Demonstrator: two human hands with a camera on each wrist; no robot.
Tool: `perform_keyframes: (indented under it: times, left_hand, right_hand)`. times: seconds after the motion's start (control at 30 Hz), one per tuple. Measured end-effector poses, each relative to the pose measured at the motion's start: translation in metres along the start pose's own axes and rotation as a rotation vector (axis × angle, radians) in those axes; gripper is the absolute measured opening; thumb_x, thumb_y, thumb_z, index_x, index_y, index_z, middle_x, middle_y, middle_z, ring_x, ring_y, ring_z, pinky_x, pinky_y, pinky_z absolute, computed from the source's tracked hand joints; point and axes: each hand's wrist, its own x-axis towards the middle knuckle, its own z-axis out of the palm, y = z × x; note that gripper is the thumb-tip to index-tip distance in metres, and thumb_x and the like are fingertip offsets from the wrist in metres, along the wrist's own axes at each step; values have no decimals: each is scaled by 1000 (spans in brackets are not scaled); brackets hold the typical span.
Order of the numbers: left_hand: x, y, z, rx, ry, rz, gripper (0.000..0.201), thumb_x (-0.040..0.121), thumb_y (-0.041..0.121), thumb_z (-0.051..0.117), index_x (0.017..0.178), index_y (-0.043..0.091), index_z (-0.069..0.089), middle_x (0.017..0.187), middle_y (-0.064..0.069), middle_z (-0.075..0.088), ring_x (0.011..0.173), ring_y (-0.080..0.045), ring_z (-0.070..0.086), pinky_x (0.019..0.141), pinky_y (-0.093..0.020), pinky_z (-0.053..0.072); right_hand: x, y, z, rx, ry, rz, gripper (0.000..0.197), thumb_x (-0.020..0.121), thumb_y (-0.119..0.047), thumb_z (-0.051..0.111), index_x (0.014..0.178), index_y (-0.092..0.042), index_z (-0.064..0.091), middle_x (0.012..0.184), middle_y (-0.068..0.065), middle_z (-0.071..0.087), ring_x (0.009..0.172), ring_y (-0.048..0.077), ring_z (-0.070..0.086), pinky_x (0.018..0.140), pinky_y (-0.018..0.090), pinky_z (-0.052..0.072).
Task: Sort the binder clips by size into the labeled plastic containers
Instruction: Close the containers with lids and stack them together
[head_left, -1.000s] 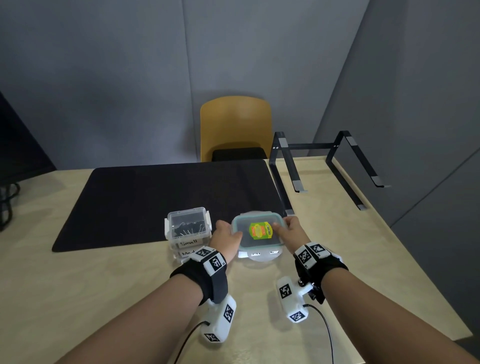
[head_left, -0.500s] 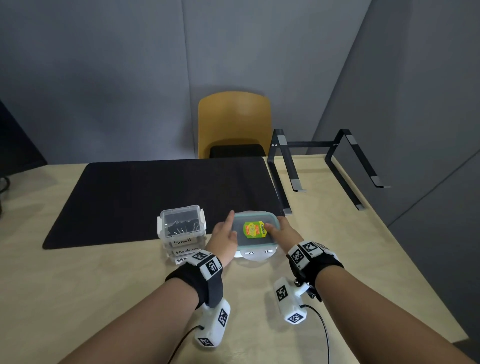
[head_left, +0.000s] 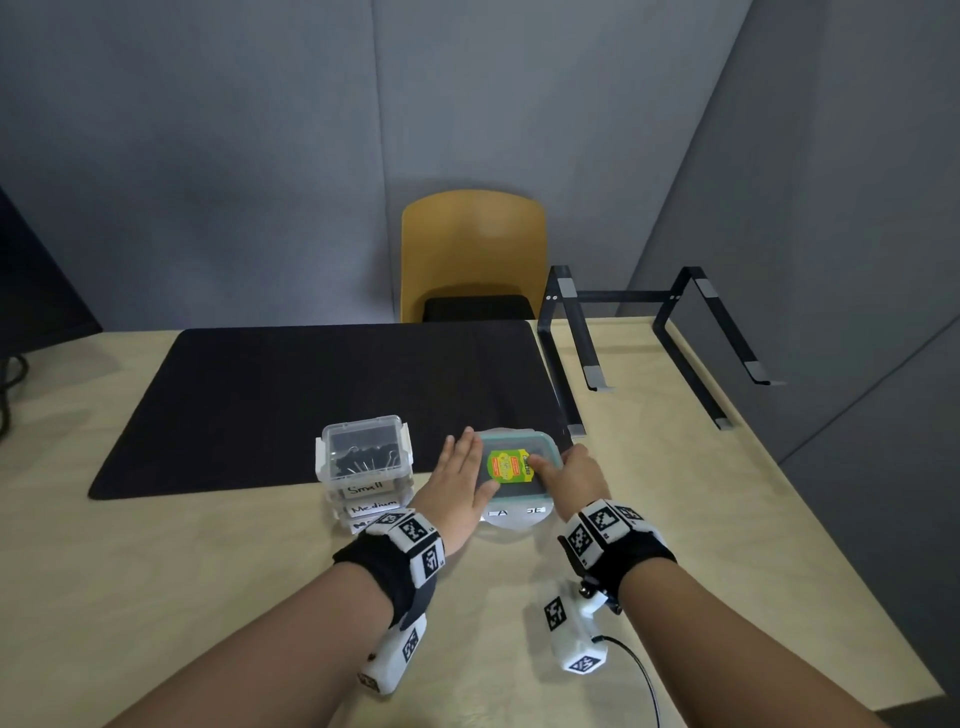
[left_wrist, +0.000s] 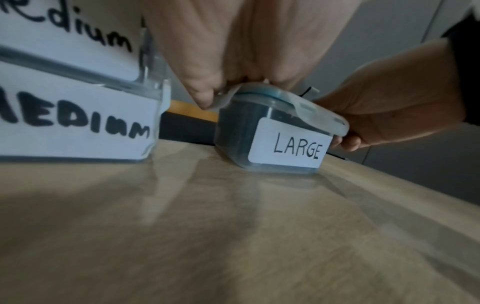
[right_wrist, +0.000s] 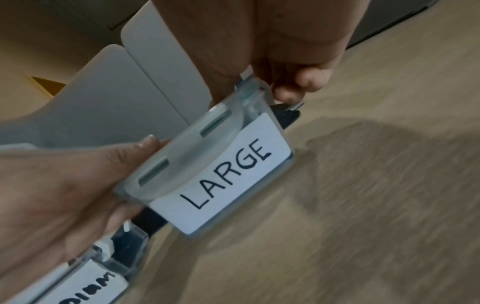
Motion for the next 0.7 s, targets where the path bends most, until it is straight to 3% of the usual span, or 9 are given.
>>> perform_keyframes:
  times: [0.1, 0.2, 0.37, 0.43, 0.5, 0.53, 0.6, 0.7]
  left_hand:
    - [0, -6, 3, -153, -50, 7, 69, 101, 35, 34, 149, 14, -10, 157, 3, -21, 146, -20, -12, 120, -35, 5]
    - [4, -12, 5, -249, -67, 68, 73, 99, 36, 40, 150, 17, -9, 155, 8, -23, 146, -15, -11, 121, -38, 8]
    - [5, -16, 3, -330, -58, 100, 74, 98, 30, 46, 151, 17, -4, 156, 11, -19, 145, -6, -4, 119, -26, 10]
    - [5, -14, 4, -299, -41, 87, 74, 97, 31, 47, 151, 19, -2, 156, 12, -17, 146, -7, -1, 119, -29, 12]
    - [5, -14, 4, -249, -19, 68, 73, 97, 34, 47, 151, 21, 1, 157, 13, -14, 146, -10, 4, 119, -35, 16]
    - [4, -13, 4, -228, -6, 61, 73, 96, 35, 48, 151, 22, 2, 157, 14, -13, 146, -11, 7, 118, -37, 17]
    - [4, -13, 4, -211, 16, 54, 72, 94, 37, 49, 151, 23, 7, 158, 13, -9, 146, -14, 10, 118, -38, 18]
    - [3, -11, 2, -225, 22, 47, 70, 95, 36, 48, 151, 19, 9, 158, 9, -7, 146, -13, 6, 119, -37, 15]
  right_hand:
    - [2, 1, -6, -8, -31, -25, 40, 87, -45, 60, 95, -6, 53, 91, 8, 59, 83, 25, 57, 67, 30, 39]
    - [6, 5, -9, 46, -69, -10, 38, 86, -45, 62, 68, -16, 45, 68, -1, 50, 66, 17, 49, 55, 26, 34]
    - [10, 12, -7, 97, -88, -16, 40, 84, -46, 63, 67, -13, 48, 65, 0, 49, 61, 17, 47, 54, 27, 35]
    - [10, 10, -8, 71, -97, -45, 34, 86, -42, 63, 78, -12, 51, 77, 4, 55, 69, 18, 51, 58, 26, 38]
    - [11, 5, -7, 15, -72, -125, 35, 86, -34, 64, 111, -12, 54, 111, 11, 58, 97, 25, 57, 80, 32, 48]
    - [12, 1, -7, -45, -59, -194, 49, 87, -30, 64, 129, -14, 47, 128, 13, 50, 115, 27, 52, 96, 36, 45]
    - [8, -9, -11, -208, -129, -378, 68, 87, -23, 63, 146, -18, 28, 150, 9, 30, 138, 26, 32, 114, 36, 27]
    - [4, -15, -12, -367, -363, -538, 82, 84, -32, 67, 150, -21, 18, 158, -2, 12, 148, 23, 2, 121, 37, 4]
